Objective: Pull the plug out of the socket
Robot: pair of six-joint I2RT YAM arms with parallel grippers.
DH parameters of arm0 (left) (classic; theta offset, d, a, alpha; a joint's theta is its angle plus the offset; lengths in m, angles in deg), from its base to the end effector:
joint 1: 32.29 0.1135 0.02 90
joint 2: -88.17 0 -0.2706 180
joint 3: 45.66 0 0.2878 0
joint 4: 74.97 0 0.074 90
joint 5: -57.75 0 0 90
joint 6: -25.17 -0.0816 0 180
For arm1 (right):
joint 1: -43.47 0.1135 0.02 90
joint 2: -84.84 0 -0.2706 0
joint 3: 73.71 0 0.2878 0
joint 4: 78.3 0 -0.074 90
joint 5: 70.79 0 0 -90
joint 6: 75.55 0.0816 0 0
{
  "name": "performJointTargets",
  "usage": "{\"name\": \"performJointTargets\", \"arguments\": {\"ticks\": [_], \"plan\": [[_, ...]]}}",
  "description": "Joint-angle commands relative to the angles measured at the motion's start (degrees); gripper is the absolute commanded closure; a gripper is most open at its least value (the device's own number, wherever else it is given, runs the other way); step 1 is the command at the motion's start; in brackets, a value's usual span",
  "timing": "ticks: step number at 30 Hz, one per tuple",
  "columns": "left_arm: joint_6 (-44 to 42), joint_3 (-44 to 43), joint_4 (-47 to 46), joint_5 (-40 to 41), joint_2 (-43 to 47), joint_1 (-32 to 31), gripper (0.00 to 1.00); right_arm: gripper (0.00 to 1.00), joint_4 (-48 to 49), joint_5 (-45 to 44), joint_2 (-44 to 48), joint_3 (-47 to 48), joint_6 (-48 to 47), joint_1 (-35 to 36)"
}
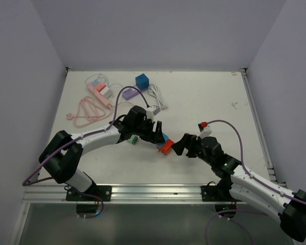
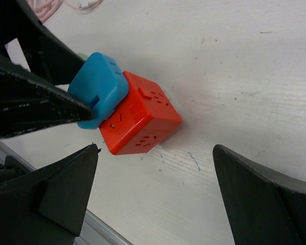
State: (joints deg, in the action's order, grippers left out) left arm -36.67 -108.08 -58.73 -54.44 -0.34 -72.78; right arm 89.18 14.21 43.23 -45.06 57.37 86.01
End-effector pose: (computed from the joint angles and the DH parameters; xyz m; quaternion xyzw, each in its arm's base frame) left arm 0.2705 -0.2715 0.1567 0.1737 0.8841 -0.3690 0.2282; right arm 0.1804 0.1559 0.1618 0.0261 0.8447 0.3347 0.4167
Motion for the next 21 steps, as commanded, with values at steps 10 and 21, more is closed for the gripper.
{"name": "performJointTargets", "arguments": {"ticks": [10, 21], "plan": [[-0.9, -2.9, 0.0, 2.5, 0.9, -2.5, 0.69, 0.01, 17.3, 9.2, -6.6, -5.2, 9.7, -8.1], [2.6, -1.9, -5.6, 2.6, 3.8, -2.5, 1.0, 0.01, 28.5, 12.7, -15.9, -6.5, 14.4, -9.4]]}}
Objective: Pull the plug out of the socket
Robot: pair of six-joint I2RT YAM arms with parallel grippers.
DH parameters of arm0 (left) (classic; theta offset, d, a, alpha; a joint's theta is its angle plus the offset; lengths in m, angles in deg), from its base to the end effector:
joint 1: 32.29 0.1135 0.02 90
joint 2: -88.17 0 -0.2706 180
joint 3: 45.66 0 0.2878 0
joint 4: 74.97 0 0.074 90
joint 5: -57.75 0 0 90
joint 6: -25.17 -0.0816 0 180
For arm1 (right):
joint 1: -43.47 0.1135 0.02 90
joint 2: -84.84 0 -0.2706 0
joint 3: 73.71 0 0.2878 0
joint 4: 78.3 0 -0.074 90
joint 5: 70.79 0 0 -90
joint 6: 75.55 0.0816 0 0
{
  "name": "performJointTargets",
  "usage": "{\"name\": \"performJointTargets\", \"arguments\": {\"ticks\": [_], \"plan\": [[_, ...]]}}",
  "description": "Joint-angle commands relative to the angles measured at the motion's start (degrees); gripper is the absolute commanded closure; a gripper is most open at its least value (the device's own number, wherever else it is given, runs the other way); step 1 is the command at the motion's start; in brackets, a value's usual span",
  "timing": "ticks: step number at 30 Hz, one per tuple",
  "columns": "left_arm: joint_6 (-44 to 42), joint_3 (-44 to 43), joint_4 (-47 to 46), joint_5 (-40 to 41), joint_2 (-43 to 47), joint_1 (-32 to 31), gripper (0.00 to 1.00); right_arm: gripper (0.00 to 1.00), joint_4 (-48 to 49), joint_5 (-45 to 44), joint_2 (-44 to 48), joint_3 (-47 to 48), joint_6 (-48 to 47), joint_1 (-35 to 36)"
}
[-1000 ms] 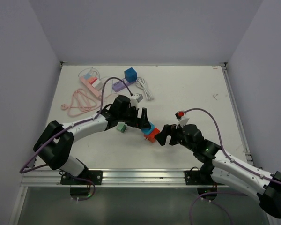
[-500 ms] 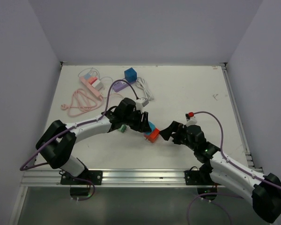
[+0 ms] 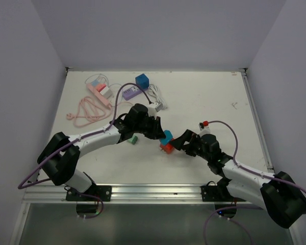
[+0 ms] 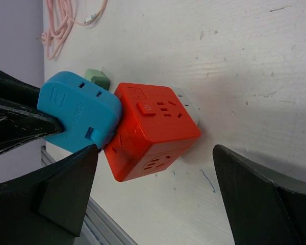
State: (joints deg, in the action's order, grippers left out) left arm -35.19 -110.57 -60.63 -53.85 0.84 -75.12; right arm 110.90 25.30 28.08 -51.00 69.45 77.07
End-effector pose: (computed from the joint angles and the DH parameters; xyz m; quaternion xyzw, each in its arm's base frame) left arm 0.2682 -0.2895 0.1843 0.1843 0.8627 -0.3953 0.2560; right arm 0.2042 0.1461 0.1135 0.1281 0.8322 0.4075 0.3535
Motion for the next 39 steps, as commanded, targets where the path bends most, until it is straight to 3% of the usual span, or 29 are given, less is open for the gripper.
{"name": "performJointTargets", "arguments": {"ticks": [1, 12, 20, 30, 31, 36, 39], "plan": [[1.5, 0.8, -4.8, 2.4, 3.0, -0.1, 1.0, 0.01, 7.8, 1.6, -1.4, -0.7, 2.6, -0.8], [9.2, 5.6, -16.5, 4.5, 8.0, -0.1, 1.0, 0.01, 19.6, 4.2, -8.5, -2.2, 5.5, -1.4], [11.0, 5.9, -18.2, 7.1, 11.1, 0.0, 1.0, 0.02, 32.4, 8.4, -13.6, -2.3, 8.7, -2.7], [12.4, 7.4, -19.5, 6.8, 13.1, 1.8, 1.0, 0.18, 50.6, 16.8, -21.6, -0.9, 7.8, -2.9], [12.4, 7.4, -19.4, 6.8, 13.3, 2.0, 1.0, 0.24, 51.3, 17.5, -22.4, -0.2, 7.2, -3.0], [11.0, 7.7, -17.4, 7.9, 13.8, 2.8, 1.0, 0.34, 51.4, 19.3, -23.1, 1.4, 5.5, -2.9], [9.0, 7.5, -15.0, 9.3, 14.4, 2.8, 1.0, 0.35, 47.3, 18.8, -21.2, 2.0, 4.0, -3.0]]}}
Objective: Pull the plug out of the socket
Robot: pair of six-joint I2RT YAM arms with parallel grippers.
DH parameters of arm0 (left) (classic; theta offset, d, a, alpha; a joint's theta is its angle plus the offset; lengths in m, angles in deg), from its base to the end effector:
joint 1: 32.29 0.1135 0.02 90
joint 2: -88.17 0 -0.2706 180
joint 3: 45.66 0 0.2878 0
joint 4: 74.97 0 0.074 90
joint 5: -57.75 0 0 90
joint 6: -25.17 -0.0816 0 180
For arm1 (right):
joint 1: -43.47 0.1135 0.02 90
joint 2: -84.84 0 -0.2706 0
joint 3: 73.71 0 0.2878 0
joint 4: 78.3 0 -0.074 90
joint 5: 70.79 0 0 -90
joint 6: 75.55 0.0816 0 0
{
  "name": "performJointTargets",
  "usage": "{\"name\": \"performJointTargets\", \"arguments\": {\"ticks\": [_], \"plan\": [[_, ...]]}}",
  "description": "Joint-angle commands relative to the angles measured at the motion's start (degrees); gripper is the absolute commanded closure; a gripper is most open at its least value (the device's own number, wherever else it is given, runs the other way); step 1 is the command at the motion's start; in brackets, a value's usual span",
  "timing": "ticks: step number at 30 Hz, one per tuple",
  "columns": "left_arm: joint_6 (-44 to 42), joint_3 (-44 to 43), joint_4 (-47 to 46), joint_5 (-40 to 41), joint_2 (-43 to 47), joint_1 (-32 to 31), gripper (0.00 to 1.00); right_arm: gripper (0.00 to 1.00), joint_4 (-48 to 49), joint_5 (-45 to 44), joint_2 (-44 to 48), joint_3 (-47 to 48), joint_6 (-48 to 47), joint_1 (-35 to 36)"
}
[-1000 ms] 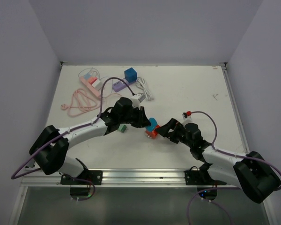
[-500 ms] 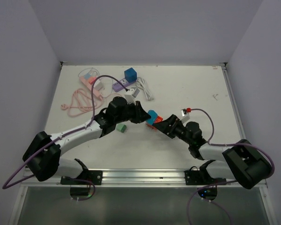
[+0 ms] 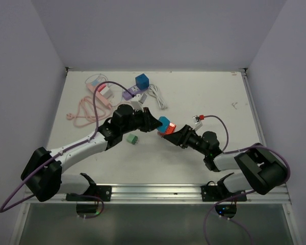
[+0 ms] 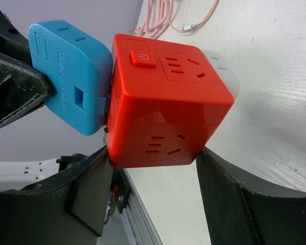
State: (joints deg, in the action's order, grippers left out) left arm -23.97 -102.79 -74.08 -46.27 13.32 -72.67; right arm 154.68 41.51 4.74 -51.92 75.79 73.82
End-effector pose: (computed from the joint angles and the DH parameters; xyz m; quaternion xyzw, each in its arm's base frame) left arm 0.2680 -0.2538 0.2382 0.0678 0.8064 -0.4523 0.3750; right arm 0.2204 0.1649 0.1213 0.0683 0.7337 0.5736 0.3577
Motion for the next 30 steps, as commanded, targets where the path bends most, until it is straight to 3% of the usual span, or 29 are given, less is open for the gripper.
{"name": "performJointTargets", "arguments": {"ticks": [1, 4, 9, 21, 30], "plan": [[-3.3, -0.3, -1.0, 2.1, 2.2, 0.4, 1.0, 0.34, 2.2, 2.3, 2.7, 3.2, -3.2, 0.2], [-5.8, -0.7, 1.2, 3.4, 2.5, 0.4, 1.0, 0.24, -2.5, 1.7, 5.4, 4.2, -4.5, 0.1], [-8.3, -1.4, 5.2, 5.4, 2.8, 0.3, 1.0, 0.18, -9.7, 0.5, 9.3, 6.1, -5.9, 0.0], [-6.1, -1.0, 0.5, 0.5, 3.0, 0.0, 1.0, 0.16, -26.0, -6.7, 12.2, 11.2, -10.3, 0.0], [-4.0, -1.0, -2.4, -1.4, 3.6, -0.1, 1.0, 0.21, -25.2, -8.5, 10.9, 11.4, -9.2, 0.0]]}}
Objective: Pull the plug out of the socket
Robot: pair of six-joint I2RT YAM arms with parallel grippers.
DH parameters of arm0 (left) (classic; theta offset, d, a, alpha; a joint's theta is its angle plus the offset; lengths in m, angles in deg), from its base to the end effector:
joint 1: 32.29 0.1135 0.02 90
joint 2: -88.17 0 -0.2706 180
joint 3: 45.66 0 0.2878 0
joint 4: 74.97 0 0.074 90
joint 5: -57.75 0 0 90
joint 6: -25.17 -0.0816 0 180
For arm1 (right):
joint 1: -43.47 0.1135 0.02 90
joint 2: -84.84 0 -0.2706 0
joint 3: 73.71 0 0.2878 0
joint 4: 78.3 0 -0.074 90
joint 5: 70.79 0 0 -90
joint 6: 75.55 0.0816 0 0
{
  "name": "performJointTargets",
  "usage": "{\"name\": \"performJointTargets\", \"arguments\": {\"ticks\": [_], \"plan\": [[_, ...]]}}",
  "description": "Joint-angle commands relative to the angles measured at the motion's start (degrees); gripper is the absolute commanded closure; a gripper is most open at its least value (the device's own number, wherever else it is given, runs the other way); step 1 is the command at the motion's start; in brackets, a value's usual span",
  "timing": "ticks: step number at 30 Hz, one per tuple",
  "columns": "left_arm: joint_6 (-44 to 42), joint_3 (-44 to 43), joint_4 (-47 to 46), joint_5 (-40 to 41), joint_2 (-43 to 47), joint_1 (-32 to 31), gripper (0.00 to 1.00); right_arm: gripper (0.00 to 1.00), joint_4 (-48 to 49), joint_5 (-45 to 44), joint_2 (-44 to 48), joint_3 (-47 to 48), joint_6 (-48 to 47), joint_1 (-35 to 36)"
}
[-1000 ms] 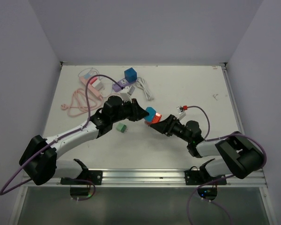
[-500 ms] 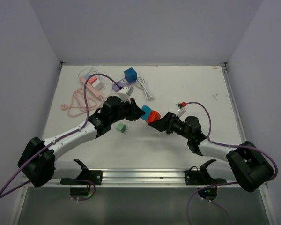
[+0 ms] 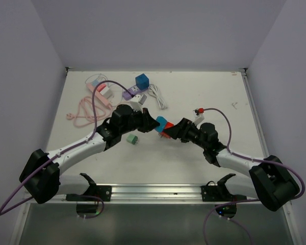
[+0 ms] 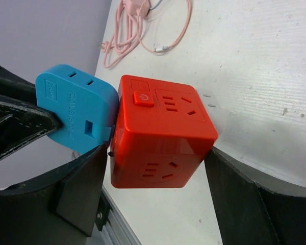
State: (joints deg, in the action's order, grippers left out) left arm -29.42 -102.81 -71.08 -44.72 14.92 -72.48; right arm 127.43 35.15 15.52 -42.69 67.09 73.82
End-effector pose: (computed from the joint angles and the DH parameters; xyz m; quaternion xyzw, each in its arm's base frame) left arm 0.2659 -0.2477 0.2403 0.0962 0.8110 -0.4198 0.3961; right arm 0.2468 0.1705 0.1551 0.0643 0.7749 0.4914 0.3923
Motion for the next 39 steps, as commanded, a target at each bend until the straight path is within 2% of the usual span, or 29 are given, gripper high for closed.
{"name": "performJointTargets", "arguments": {"ticks": [1, 2, 5, 6, 8, 9, 10, 12, 13, 14, 16, 17, 20, 22, 24, 27, 28, 31, 33, 39], "plan": [[1.6, -0.8, -5.4, -3.0, 2.1, -0.3, 1.0, 0.23, 2.1, -2.1, 0.1, 2.4, -0.4, 0.0], [1.6, -0.7, -5.5, -3.0, 2.0, -0.3, 1.0, 0.25, 2.4, -2.1, 0.1, 2.4, -0.3, 0.0], [1.6, 0.0, -5.7, -3.0, 2.1, -0.3, 1.0, 0.41, 2.8, -1.8, -0.2, 2.6, -0.3, 0.0], [1.6, 0.2, -5.7, -3.0, 2.2, -0.4, 1.0, 0.54, 2.8, -1.6, -0.1, 2.7, -0.4, 0.0], [1.1, 0.3, -5.3, -3.0, 2.1, -0.3, 1.0, 0.69, 2.8, -1.1, 0.1, 2.7, -0.7, 0.0], [0.9, 0.2, -5.0, -2.7, 2.2, -0.3, 1.0, 0.83, 2.4, -0.9, 0.2, 2.7, -0.9, 0.1], [0.2, 0.1, -4.7, -2.7, 2.2, -0.3, 1.0, 0.9, 1.6, -0.7, 0.9, 3.0, -1.8, 0.0], [-0.5, -0.1, -3.2, -2.5, 2.2, -0.3, 0.88, 1.0, -1.4, -0.3, 2.0, 3.8, -3.8, 0.0], [-1.1, -0.3, -2.7, -2.3, 2.3, -0.3, 0.81, 1.0, -2.4, 0.0, 2.5, 4.1, -4.6, 0.0], [-1.4, -0.4, -1.8, -2.4, 2.4, -0.3, 0.62, 1.0, -3.2, 0.2, 3.6, 4.4, -5.3, 0.0], [-2.2, -0.8, -0.6, -2.4, 2.4, -0.2, 0.47, 1.0, -6.2, 0.8, 4.6, 5.4, -7.7, 0.0], [-2.5, -1.0, 0.6, -2.4, 2.5, -0.2, 0.35, 1.0, -8.5, 0.9, 5.7, 5.7, -8.3, 0.0], [-2.8, -1.5, 1.7, -2.4, 2.3, -0.1, 0.2, 1.0, -11.2, 1.5, 6.7, 7.0, -11.0, 0.0], [-2.8, -1.8, 2.3, -3.1, 1.5, -0.1, 0.18, 1.0, -13.1, 2.4, 7.0, 7.9, -12.2, 0.0], [-2.7, -2.4, 3.2, -3.8, 0.2, -0.1, 0.19, 1.0, -13.8, 2.7, 7.1, 8.4, -12.6, 0.0], [-2.1, -3.1, 4.2, -4.8, -1.1, -0.1, 0.31, 1.0, -16.1, 2.2, 7.6, 9.3, -14.0, 0.0], [-2.0, -3.3, 4.3, -4.7, -1.2, -0.2, 0.39, 1.0, -16.7, 1.6, 7.9, 9.6, -14.4, 0.1], [-1.8, -3.7, 4.2, -4.1, -1.3, -0.3, 0.54, 1.0, -19.8, 0.3, 8.5, 10.6, -16.0, 0.1], [-1.8, -4.1, 4.0, -4.3, -2.0, -0.5, 0.6, 1.0, -22.0, -0.6, 8.4, 11.9, -17.0, 0.1], [-1.7, -4.4, 2.9, -3.7, -3.4, -1.8, 1.0, 1.0, -28.7, -5.1, 8.8, 14.7, -20.1, 0.5]]}}
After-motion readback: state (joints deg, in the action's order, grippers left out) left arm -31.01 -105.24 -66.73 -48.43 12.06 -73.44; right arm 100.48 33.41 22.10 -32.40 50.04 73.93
